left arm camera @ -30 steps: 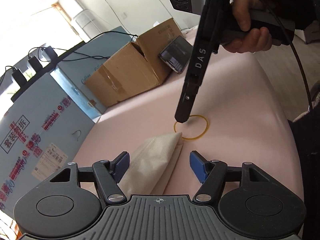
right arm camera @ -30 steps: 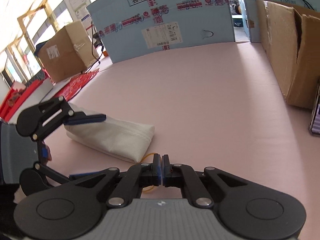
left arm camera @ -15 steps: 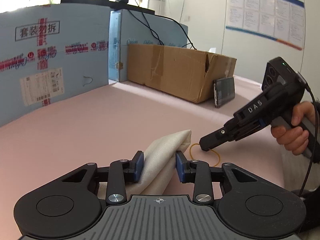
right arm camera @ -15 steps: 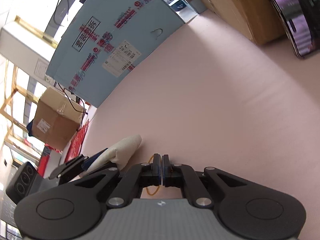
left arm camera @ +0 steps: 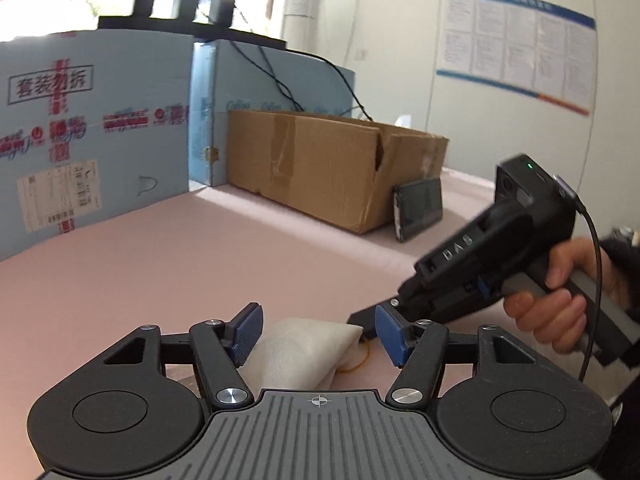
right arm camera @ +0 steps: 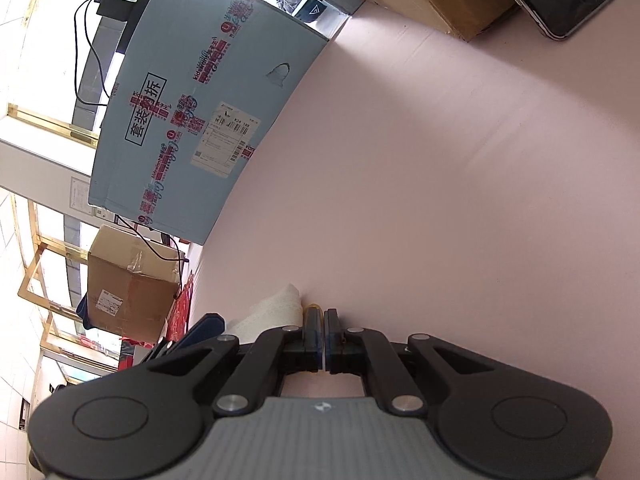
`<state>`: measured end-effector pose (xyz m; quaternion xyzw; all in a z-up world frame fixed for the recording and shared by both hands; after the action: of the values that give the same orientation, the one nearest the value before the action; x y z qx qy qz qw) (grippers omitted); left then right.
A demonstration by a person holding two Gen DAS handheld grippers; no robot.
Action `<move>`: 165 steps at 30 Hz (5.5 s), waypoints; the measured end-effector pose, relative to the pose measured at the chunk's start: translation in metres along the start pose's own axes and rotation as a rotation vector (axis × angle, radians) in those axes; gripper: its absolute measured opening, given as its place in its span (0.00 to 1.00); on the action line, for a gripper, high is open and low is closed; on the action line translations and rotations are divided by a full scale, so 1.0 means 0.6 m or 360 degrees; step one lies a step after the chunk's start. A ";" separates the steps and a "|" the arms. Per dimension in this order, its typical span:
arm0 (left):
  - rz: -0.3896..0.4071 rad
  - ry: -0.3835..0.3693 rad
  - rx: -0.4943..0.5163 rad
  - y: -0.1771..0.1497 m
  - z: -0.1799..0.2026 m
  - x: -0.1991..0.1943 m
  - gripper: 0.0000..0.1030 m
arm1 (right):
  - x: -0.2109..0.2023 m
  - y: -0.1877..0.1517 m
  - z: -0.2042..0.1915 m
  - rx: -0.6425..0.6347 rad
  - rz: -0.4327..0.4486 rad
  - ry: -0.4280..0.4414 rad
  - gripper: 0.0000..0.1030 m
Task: Fold shopping bag
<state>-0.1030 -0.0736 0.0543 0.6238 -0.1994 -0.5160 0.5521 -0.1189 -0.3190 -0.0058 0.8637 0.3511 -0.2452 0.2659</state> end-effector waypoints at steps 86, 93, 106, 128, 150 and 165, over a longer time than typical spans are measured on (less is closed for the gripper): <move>-0.0223 0.0194 0.0032 -0.024 -0.001 0.039 0.65 | 0.146 0.047 -0.110 -0.0310 -0.0484 0.0120 0.02; -0.0230 0.0255 0.0097 -0.020 0.010 0.032 0.66 | 0.131 0.025 -0.154 -0.0627 -0.0628 0.0156 0.09; -0.0211 0.0485 -0.0042 -0.046 -0.014 -0.049 0.67 | 0.138 0.016 -0.186 -0.0790 -0.0674 0.0114 0.16; -0.0200 0.0538 -0.0024 -0.041 -0.020 -0.058 0.79 | -0.004 -0.058 -0.270 -0.1011 -0.0549 0.0222 0.83; -0.0207 0.0618 0.0100 -0.045 -0.021 -0.062 0.81 | 0.027 -0.033 -0.059 -0.0568 -0.0270 0.0307 0.23; -0.0099 0.0844 0.0297 -0.039 0.103 -0.028 0.84 | -0.025 -0.070 -0.082 -0.0994 0.0206 0.0177 0.27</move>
<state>-0.1705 -0.0823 0.0493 0.7909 -0.0753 -0.3311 0.5090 -0.1475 -0.2696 0.0275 0.7729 0.3677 -0.0607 0.5136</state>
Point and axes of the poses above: each gripper's, at about its wrist camera, not at the fingertips, and x roughly the way its jaws point, z to its right, y to its top, the point moved 4 cm from there along x, roughly the way its jaws point, and after that the axes turned 8 degrees about -y, right-handed, at the moved point
